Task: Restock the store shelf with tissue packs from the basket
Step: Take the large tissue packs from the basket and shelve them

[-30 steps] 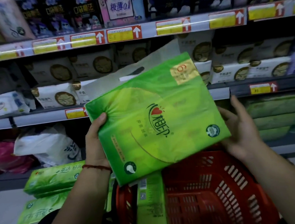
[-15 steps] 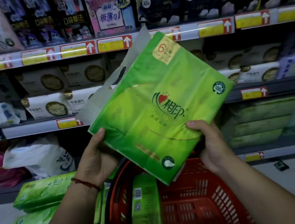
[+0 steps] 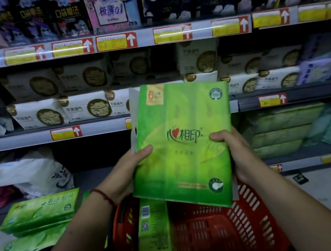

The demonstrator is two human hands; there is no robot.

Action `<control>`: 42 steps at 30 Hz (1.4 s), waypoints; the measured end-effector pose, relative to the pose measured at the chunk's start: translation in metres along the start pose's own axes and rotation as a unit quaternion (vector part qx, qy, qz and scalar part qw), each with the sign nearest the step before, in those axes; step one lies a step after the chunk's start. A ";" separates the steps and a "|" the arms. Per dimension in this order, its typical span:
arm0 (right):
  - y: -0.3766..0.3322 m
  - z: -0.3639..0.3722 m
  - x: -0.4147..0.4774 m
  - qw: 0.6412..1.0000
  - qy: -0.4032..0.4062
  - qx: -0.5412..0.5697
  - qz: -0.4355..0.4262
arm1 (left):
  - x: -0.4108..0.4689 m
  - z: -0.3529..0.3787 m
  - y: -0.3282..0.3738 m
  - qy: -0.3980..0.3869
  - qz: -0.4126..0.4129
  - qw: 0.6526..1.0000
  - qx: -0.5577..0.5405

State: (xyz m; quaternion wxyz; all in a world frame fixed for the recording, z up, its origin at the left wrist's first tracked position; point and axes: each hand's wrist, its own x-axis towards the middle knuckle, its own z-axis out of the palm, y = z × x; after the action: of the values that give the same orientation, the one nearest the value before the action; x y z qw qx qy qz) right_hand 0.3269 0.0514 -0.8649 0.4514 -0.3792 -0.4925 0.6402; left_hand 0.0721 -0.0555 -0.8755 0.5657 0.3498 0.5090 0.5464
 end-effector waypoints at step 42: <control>0.047 -0.004 0.035 0.984 -0.060 -0.161 0.051 | 0.027 -0.026 -0.018 0.044 0.054 0.997 0.018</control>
State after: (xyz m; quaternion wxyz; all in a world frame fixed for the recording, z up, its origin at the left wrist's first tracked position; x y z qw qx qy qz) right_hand 0.3106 0.0811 -0.9130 0.3214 -0.4322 -0.5952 0.5963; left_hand 0.0485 -0.0361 -0.9045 0.5060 0.3622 0.5233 0.5822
